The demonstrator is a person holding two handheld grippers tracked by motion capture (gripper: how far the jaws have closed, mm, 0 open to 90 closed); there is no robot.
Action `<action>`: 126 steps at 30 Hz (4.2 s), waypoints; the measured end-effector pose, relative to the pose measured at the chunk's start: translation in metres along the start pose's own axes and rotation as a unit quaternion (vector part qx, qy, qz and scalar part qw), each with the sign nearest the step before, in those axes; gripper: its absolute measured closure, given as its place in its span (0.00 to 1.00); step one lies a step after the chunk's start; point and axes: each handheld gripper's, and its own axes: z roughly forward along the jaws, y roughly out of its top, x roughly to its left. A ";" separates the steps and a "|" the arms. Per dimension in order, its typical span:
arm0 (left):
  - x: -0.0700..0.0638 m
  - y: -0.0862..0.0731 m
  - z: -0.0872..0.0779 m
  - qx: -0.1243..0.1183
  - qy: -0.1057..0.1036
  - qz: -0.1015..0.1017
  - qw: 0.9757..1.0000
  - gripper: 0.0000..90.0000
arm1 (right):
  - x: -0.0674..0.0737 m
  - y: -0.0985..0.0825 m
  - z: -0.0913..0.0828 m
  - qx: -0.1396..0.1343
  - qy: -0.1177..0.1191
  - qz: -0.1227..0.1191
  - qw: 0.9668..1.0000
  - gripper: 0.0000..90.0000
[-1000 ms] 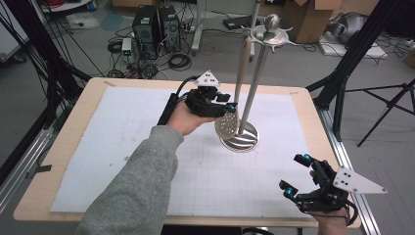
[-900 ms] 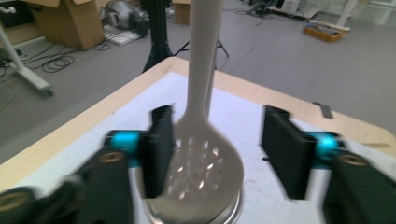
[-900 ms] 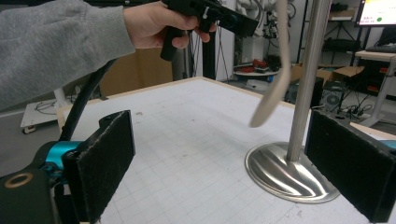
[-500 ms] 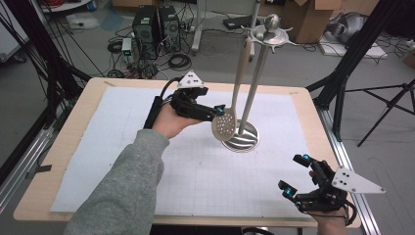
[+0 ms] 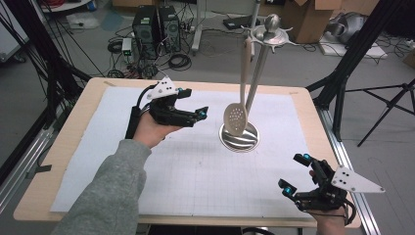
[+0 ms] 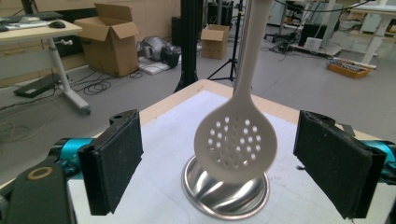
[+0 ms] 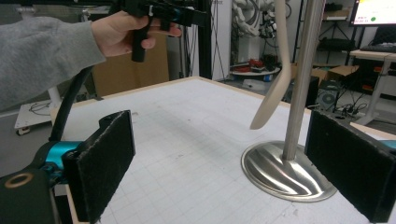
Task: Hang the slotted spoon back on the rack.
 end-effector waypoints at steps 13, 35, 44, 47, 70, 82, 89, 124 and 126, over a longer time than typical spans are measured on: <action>0.013 -0.024 -0.056 -0.030 0.016 -0.002 0.999 0.17 | 0.002 0.002 0.005 -0.001 -0.002 -0.005 1.000 0.08; 0.028 -0.054 -0.148 -0.101 0.079 0.006 0.992 0.15 | 0.000 0.003 0.030 0.004 0.023 -0.007 1.000 0.08; 0.027 -0.073 -0.180 -0.102 0.099 0.016 0.990 0.15 | 0.000 0.003 0.045 0.012 0.036 -0.011 0.999 0.08; 0.026 -0.081 -0.187 -0.092 0.107 0.020 0.990 0.15 | 0.001 0.003 0.049 0.015 0.039 -0.012 0.999 0.08; 0.017 -0.132 -0.233 -0.083 0.169 0.002 0.982 0.14 | 0.003 0.000 0.067 0.030 0.052 -0.012 0.998 0.08; 0.010 -0.145 -0.248 -0.094 0.178 -0.001 0.980 0.14 | 0.002 -0.001 0.067 0.031 0.047 -0.011 0.998 0.08; 0.008 -0.153 -0.244 -0.090 0.174 -0.006 0.981 0.14 | 0.003 -0.001 0.066 0.031 0.043 -0.012 0.999 0.08; 0.009 -0.193 -0.286 -0.085 0.252 -0.029 0.964 0.14 | -0.008 -0.008 0.044 0.022 -0.011 0.010 1.000 0.08; 0.010 -0.194 -0.288 -0.087 0.256 -0.032 0.962 0.14 | -0.009 -0.010 0.043 0.022 -0.016 0.014 1.000 0.08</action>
